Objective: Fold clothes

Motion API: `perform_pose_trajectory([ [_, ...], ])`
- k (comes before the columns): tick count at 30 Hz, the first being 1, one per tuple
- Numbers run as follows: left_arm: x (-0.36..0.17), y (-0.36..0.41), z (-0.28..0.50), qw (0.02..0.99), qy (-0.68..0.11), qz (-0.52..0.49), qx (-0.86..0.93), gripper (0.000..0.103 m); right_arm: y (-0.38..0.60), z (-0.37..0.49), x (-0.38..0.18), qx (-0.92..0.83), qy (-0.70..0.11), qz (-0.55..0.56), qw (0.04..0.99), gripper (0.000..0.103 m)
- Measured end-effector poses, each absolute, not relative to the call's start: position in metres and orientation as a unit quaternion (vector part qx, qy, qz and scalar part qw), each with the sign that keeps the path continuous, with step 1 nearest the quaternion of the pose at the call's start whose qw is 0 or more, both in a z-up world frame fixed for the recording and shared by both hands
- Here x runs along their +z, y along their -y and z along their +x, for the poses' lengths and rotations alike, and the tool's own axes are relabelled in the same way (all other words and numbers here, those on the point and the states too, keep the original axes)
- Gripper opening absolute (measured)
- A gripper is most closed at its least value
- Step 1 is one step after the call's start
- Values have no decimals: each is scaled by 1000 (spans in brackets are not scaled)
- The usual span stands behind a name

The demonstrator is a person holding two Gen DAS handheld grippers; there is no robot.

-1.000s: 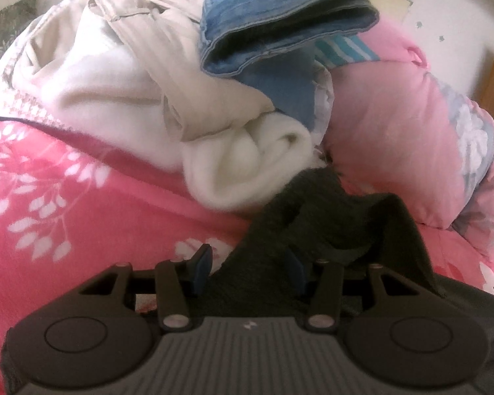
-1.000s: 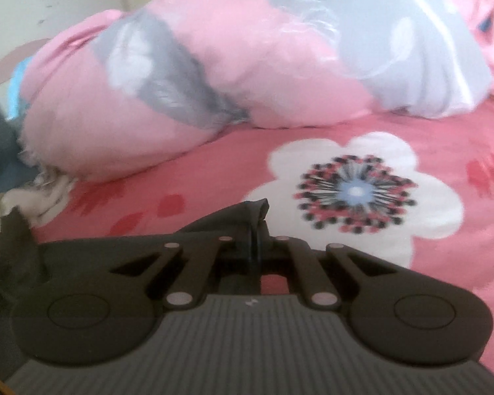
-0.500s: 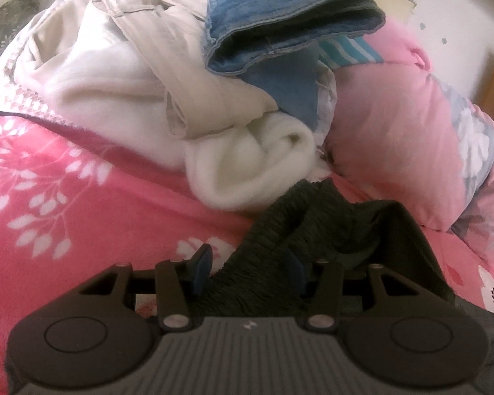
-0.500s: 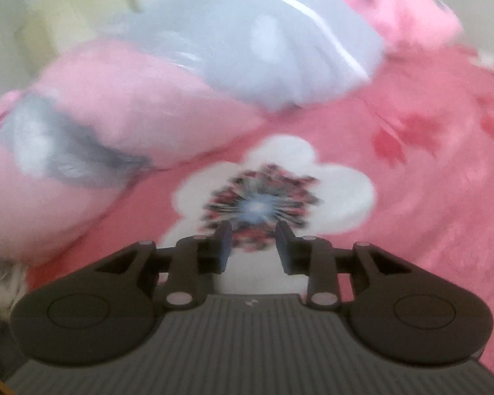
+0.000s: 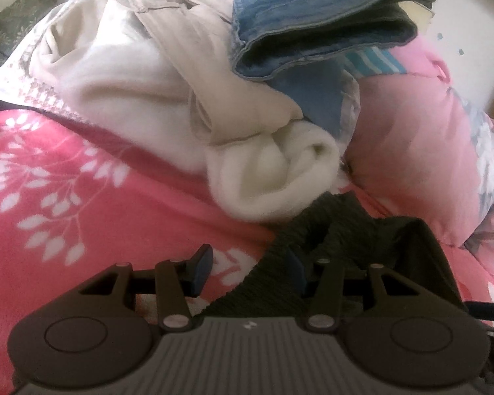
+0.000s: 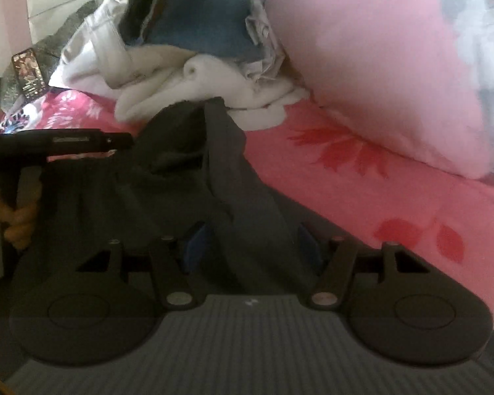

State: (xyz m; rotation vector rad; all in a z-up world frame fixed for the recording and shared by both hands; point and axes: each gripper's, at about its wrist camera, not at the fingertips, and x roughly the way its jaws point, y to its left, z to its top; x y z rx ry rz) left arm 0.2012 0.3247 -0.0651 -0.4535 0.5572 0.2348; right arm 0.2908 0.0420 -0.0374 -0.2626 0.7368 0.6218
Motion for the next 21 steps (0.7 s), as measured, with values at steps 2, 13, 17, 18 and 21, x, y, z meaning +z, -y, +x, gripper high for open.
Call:
perform_pose_trajectory([
  [2, -65, -327, 202, 928, -273, -226, 113, 50, -46, 303, -41, 285, -360, -129, 879, 4],
  [13, -67, -329, 205, 927, -277, -228, 107, 53, -59, 388, -53, 217, -345, -131, 904, 5],
  [17, -67, -328, 204, 928, -274, -229, 105, 54, -61, 413, -73, 187, -370, -106, 904, 23],
  [18, -66, -328, 204, 928, -273, -230, 104, 54, -58, 415, -74, 181, -372, -97, 905, 32],
  [21, -64, -329, 199, 930, -263, -236, 97, 55, -49, 413, -65, 158, -378, -86, 908, 63],
])
